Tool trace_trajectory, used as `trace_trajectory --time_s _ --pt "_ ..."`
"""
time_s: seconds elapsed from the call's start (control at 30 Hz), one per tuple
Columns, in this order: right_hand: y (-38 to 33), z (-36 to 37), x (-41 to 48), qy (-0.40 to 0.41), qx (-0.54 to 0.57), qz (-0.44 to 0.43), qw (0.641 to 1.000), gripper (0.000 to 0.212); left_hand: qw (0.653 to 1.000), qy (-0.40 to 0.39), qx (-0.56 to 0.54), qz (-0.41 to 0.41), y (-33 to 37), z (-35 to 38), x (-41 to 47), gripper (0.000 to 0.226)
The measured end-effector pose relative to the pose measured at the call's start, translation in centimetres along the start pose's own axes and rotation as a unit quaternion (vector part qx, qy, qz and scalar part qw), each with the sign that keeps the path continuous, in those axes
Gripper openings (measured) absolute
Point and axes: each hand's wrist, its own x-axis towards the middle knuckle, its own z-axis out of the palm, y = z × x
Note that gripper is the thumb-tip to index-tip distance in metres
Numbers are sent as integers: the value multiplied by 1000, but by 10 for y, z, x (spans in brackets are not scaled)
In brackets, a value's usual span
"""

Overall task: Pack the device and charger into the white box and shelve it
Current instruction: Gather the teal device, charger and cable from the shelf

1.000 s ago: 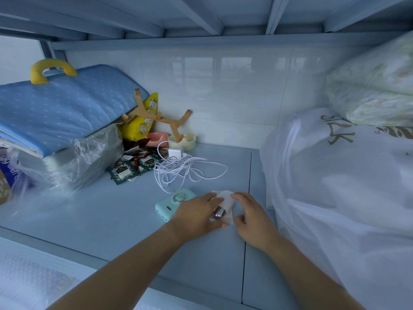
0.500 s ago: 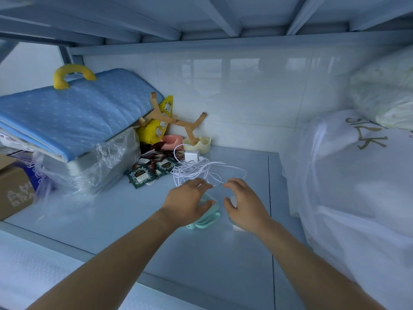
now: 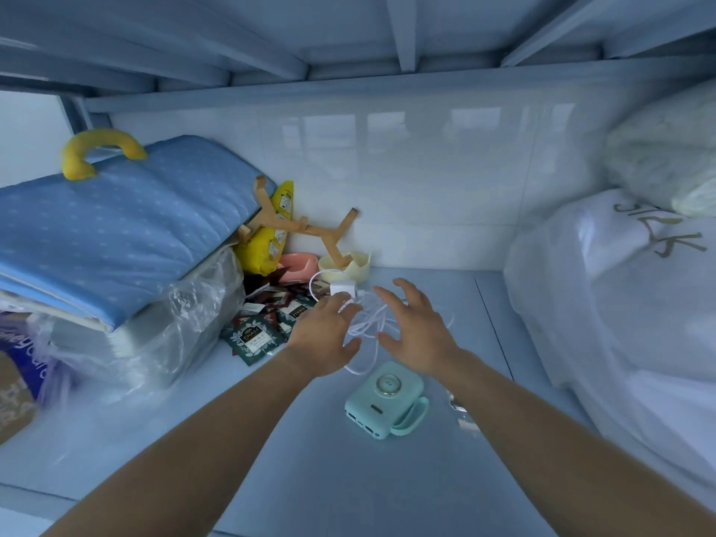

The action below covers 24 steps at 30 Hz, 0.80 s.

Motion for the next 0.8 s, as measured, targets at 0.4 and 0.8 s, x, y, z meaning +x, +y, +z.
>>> trace_trajectory --time_s 0.4,0.8 --pt "4 44 38 -147 -1 134 980 66 998 -32 -46 40 -52 21 8 74" --pt "14 25 14 -27 108 47 993 13 991 -25 -104 76 -39 31 15 73"
